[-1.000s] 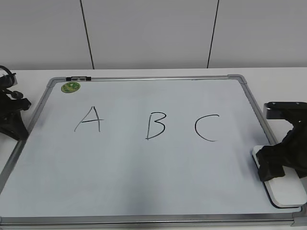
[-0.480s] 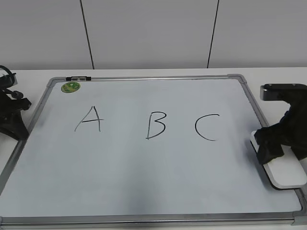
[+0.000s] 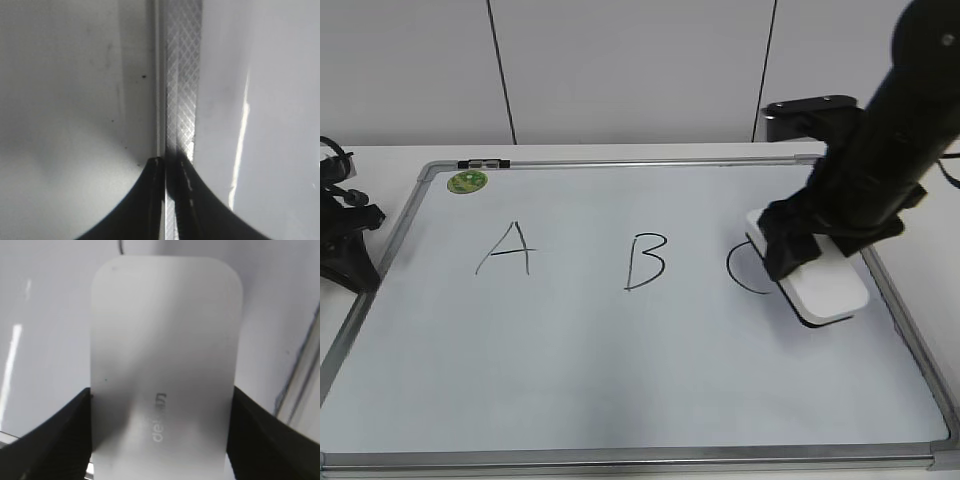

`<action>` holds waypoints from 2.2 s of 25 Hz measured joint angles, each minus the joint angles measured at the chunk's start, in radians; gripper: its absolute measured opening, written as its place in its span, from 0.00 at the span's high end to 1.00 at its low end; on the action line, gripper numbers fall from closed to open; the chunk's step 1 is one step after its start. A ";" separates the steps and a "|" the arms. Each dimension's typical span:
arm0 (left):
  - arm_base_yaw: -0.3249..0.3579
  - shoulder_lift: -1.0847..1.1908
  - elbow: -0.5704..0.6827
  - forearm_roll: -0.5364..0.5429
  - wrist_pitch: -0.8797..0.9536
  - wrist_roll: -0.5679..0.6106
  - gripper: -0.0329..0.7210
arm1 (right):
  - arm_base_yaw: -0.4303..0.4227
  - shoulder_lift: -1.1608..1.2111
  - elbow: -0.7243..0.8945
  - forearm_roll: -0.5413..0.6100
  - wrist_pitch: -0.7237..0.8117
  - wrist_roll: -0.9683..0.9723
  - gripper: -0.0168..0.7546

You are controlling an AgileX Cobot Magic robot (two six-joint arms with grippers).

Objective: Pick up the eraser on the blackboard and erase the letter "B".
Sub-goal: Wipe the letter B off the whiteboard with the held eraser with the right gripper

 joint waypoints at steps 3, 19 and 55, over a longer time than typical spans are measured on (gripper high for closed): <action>0.000 0.000 0.000 0.000 0.000 0.000 0.92 | 0.066 0.068 -0.105 0.000 0.025 -0.002 0.28; 0.000 0.000 -0.002 0.000 0.000 0.000 0.92 | 0.124 0.568 -0.776 0.000 0.307 -0.048 0.28; 0.000 0.000 -0.002 0.009 -0.001 0.000 0.92 | 0.322 0.766 -1.005 -0.090 0.319 -0.078 0.28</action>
